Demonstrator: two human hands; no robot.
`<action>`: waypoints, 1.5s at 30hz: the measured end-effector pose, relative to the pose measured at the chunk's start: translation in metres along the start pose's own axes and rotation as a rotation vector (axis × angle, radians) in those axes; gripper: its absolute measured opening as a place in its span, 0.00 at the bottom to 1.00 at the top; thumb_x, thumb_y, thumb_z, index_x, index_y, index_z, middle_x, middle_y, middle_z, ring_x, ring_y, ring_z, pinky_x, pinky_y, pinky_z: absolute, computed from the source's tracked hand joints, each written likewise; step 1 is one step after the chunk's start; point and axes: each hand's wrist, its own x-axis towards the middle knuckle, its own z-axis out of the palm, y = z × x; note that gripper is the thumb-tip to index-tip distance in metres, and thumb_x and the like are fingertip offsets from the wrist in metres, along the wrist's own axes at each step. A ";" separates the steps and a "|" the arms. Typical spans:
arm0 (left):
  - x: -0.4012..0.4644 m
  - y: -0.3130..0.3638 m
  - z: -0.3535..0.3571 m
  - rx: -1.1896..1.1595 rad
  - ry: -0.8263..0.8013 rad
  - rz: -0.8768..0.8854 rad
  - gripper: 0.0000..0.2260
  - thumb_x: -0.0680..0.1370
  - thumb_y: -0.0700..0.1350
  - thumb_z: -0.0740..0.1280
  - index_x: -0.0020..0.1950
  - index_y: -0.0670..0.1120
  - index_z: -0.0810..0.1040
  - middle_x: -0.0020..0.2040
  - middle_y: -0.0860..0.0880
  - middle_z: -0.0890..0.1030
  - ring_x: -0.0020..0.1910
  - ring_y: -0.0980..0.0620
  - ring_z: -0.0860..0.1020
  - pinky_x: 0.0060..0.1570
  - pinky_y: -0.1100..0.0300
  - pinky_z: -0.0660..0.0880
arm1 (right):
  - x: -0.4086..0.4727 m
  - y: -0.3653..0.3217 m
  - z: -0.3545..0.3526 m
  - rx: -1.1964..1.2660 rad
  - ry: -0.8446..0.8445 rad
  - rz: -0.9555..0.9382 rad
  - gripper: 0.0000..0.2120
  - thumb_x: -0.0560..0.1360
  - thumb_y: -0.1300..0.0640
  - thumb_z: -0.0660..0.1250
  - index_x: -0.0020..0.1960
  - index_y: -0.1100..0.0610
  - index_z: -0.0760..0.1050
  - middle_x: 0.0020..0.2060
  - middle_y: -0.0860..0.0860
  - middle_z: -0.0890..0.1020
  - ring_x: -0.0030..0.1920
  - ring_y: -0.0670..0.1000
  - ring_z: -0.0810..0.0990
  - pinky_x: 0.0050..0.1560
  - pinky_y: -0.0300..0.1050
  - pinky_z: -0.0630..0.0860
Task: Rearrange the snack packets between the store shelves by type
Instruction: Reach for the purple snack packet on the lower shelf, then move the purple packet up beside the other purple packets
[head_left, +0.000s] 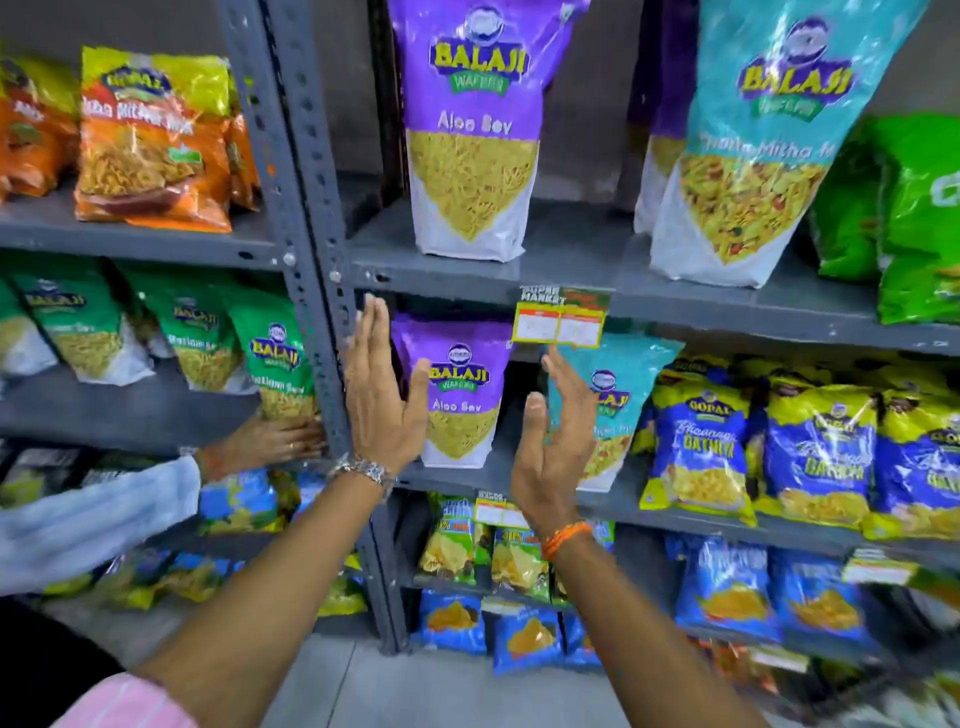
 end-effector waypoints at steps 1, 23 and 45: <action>-0.006 -0.008 0.008 -0.012 -0.051 -0.067 0.32 0.81 0.48 0.62 0.82 0.40 0.55 0.83 0.47 0.56 0.81 0.56 0.52 0.81 0.59 0.48 | -0.008 0.013 0.004 -0.020 0.003 0.061 0.16 0.80 0.57 0.61 0.67 0.56 0.75 0.67 0.55 0.79 0.68 0.53 0.75 0.69 0.59 0.71; -0.009 -0.103 0.101 -0.526 -0.275 -0.808 0.16 0.74 0.36 0.75 0.60 0.40 0.78 0.52 0.47 0.85 0.46 0.57 0.85 0.48 0.61 0.81 | 0.002 0.191 0.092 0.251 -0.679 0.799 0.38 0.63 0.77 0.77 0.69 0.63 0.67 0.58 0.56 0.81 0.51 0.43 0.83 0.55 0.41 0.81; -0.075 -0.004 -0.055 -0.463 0.010 -0.578 0.13 0.67 0.51 0.77 0.50 0.51 0.83 0.42 0.59 0.88 0.42 0.59 0.85 0.42 0.59 0.83 | -0.021 0.020 0.010 0.339 -0.842 0.796 0.32 0.61 0.74 0.79 0.60 0.55 0.76 0.51 0.48 0.85 0.51 0.44 0.85 0.49 0.43 0.84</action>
